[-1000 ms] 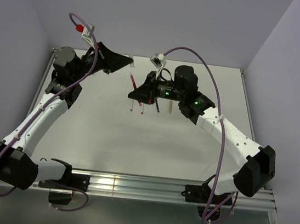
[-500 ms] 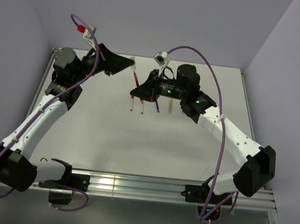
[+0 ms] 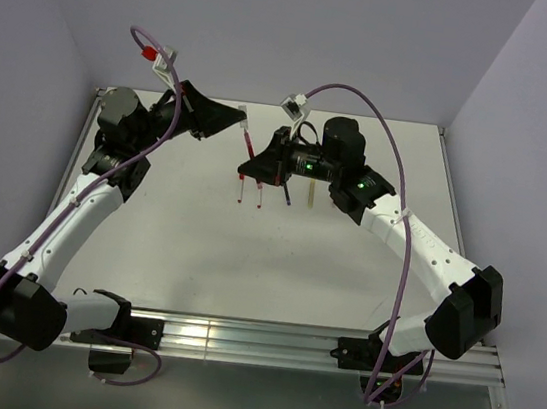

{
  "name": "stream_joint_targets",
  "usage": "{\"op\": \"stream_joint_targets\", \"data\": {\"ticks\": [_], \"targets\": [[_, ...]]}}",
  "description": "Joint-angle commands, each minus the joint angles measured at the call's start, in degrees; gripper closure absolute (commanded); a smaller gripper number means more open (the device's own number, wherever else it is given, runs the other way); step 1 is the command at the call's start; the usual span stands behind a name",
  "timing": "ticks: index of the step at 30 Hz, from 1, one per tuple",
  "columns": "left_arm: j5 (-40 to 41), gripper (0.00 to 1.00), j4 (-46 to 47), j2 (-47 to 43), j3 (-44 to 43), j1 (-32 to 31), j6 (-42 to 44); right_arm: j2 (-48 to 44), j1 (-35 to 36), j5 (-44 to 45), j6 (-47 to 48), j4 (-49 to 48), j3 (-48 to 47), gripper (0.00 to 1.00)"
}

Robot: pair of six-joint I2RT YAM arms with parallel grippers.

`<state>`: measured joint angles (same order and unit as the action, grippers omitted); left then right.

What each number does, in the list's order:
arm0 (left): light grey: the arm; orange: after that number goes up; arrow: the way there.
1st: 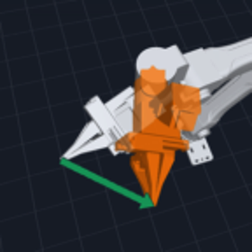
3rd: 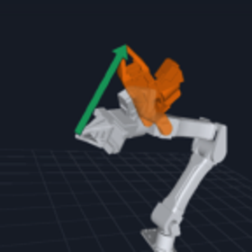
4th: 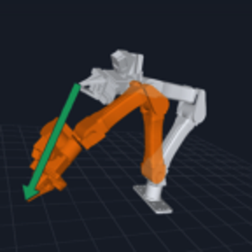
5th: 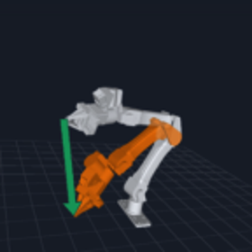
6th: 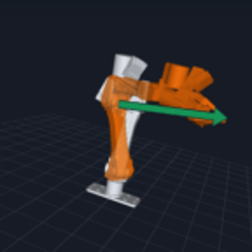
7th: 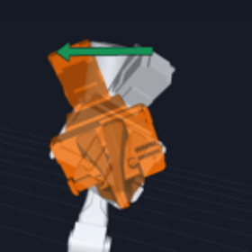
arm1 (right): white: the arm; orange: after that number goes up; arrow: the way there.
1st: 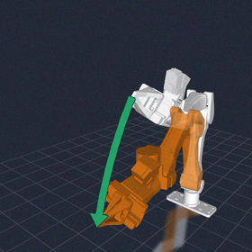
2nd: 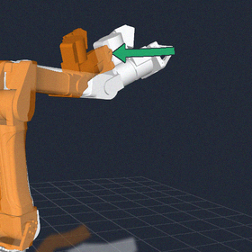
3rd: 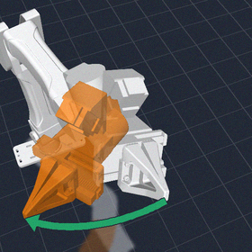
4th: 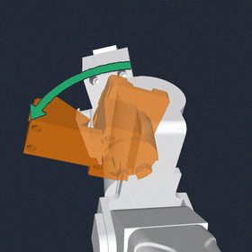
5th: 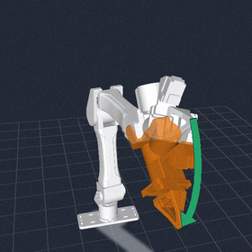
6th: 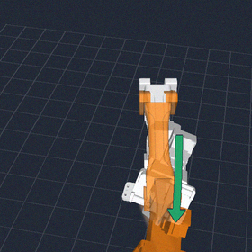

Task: Insert the pens into the pen caps
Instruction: Insert the pen cap onto the pen.

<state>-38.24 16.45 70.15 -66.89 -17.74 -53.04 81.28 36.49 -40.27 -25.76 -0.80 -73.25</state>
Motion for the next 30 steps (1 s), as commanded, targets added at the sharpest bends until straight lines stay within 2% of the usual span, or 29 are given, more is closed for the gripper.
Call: {"op": "stream_joint_targets", "data": {"ticks": [1,30], "targets": [[-0.2,1.00,1.7,0.1,-1.7,-0.3,0.9,-0.1,-0.4,-1.9,0.0,-1.7,-2.9,1.00],[0.8,1.00,0.3,1.1,-3.9,-0.3,1.0,0.0,-0.6,-1.3,0.4,-1.0,-2.8,1.00]]}}
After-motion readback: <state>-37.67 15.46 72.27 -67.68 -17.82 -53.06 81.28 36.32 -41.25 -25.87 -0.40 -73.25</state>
